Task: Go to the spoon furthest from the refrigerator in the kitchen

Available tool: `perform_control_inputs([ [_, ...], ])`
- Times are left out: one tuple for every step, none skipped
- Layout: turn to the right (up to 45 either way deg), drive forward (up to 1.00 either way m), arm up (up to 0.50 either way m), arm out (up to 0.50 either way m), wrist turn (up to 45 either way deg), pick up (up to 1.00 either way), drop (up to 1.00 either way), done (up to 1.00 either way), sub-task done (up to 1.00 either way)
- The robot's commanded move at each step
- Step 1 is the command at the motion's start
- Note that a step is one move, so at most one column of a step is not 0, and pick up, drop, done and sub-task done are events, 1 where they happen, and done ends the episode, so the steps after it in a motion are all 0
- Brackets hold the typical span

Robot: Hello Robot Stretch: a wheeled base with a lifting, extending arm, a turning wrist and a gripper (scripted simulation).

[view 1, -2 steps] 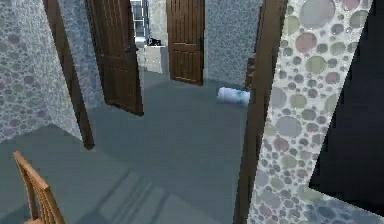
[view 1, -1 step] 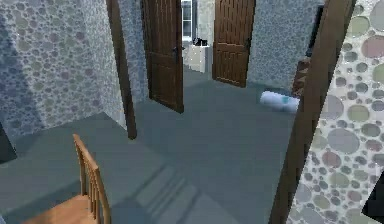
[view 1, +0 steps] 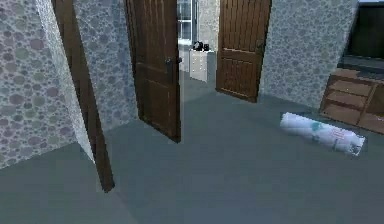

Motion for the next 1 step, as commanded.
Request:
perform_control_inputs([
  [-45.0, 0.0, 0.0, 0.0, 0.0, 0.0, 0.0, 0.0, 0.0],
])
